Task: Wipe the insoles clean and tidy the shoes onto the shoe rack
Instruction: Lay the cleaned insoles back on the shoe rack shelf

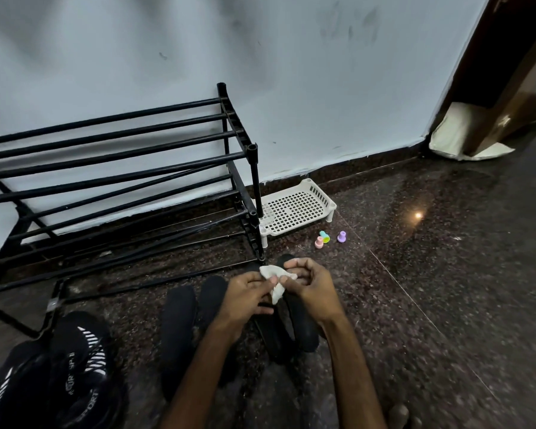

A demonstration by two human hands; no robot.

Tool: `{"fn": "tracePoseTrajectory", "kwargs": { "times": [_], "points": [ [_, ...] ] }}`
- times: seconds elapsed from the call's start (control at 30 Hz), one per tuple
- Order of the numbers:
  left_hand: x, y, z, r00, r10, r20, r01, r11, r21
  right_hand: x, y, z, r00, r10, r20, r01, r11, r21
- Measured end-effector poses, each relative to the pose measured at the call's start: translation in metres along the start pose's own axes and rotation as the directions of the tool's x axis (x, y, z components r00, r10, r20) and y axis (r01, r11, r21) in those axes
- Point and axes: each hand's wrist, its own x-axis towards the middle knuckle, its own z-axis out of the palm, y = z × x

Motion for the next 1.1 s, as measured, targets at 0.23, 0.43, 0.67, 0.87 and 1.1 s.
{"fn": "tracePoseTrajectory", "kwargs": {
  "times": [0.23,0.43,0.67,0.87,1.1],
  "points": [
    [0.073,-0.01,-0.014,0.975,0.209,-0.072,-0.164,0.903,0.396,0.056,0.013,-0.007,0.969,0.243,-0.046,-0.234,0.961,0.146],
    [0.137,-0.03,-0.054,0.975,0.22,-0.042,-0.135,0.725,0.675,0.13,0.008,-0.039,0.971,0.176,-0.161,-0.179,0.984,-0.007],
    [0.155,-0.055,-0.019,0.988,0.152,0.001,-0.143,0.926,0.348,0.227,-0.005,-0.018,0.969,0.181,-0.169,-0.187,0.982,-0.026],
    [0.161,-0.069,-0.002,0.991,0.131,0.02,-0.132,0.959,0.249,0.291,0.019,0.013,0.961,0.234,-0.149,-0.247,0.966,-0.08],
    [0.163,-0.066,-0.009,0.99,0.138,0.002,-0.135,0.959,0.248,0.301,0.06,0.011,0.969,0.164,-0.186,-0.229,0.877,-0.423]
  ]
}}
